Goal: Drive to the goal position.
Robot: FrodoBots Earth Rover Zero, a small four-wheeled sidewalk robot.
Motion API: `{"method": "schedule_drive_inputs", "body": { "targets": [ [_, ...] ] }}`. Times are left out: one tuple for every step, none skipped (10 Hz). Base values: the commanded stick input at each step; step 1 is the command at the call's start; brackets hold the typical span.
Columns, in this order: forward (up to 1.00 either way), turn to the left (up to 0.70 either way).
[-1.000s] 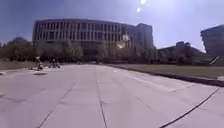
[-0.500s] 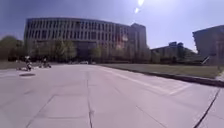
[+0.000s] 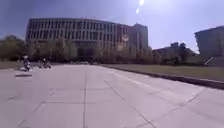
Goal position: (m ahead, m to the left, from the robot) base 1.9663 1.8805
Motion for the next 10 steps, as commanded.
{"method": "schedule_drive_inputs", "body": {
  "targets": [
    [0.85,0.01],
    [0.85,0.02],
    [0.85,0.02],
    [0.85,0.02],
    [0.85,0.02],
    [0.85,0.02],
    [0.85,0.02],
    [0.85,0.02],
    [0.85,0.03],
    [0.85,0.13]
  ]
}}
